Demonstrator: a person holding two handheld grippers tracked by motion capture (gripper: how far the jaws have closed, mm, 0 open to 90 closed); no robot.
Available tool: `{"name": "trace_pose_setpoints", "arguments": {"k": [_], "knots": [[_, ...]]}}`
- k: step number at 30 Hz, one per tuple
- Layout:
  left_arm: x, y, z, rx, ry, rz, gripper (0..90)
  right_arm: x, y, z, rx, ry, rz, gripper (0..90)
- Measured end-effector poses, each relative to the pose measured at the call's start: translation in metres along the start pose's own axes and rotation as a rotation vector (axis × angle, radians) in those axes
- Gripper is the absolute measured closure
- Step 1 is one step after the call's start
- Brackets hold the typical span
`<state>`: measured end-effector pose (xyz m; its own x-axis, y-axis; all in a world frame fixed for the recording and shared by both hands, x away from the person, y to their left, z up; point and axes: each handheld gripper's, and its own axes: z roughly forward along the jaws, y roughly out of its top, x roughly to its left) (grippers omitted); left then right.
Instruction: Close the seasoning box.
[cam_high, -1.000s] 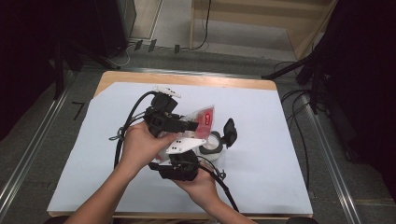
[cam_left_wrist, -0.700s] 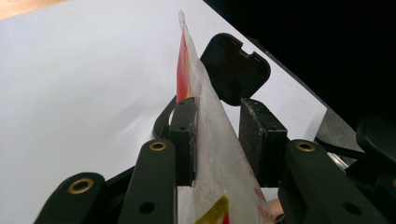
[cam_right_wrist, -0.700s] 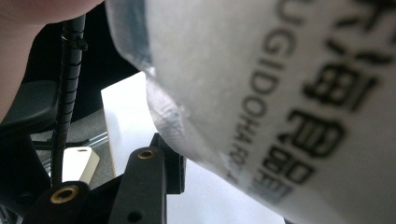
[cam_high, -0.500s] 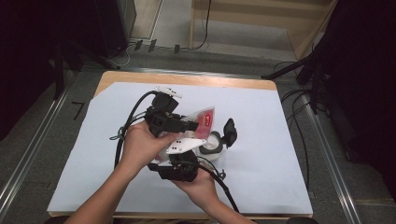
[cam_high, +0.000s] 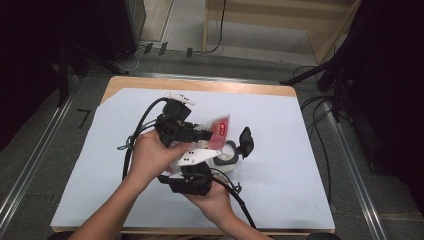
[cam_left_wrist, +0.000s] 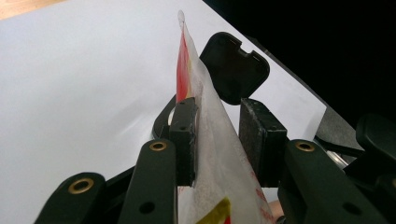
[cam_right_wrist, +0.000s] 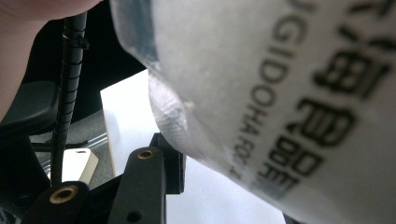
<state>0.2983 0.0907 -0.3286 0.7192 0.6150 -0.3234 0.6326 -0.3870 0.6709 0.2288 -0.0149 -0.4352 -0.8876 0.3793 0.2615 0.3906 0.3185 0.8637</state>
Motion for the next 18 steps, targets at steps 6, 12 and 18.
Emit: {"name": "trace_pose_setpoints", "arguments": {"k": [6, 12, 18], "knots": [[0.0008, -0.0001, 0.0, 0.002, -0.003, -0.001, 67.7, -0.0002, -0.0002, 0.0, 0.0, 0.001, 0.0, 63.2], [0.0009, -0.0005, 0.0003, 0.003, -0.005, -0.004, 67.5, 0.0001, -0.0007, 0.0004, -0.002, -0.002, -0.001, 63.2], [0.0003, -0.0001, 0.0005, 0.0, -0.002, -0.005, 67.3, 0.0, -0.0002, 0.0, 0.0, -0.001, 0.001, 63.4]]}}
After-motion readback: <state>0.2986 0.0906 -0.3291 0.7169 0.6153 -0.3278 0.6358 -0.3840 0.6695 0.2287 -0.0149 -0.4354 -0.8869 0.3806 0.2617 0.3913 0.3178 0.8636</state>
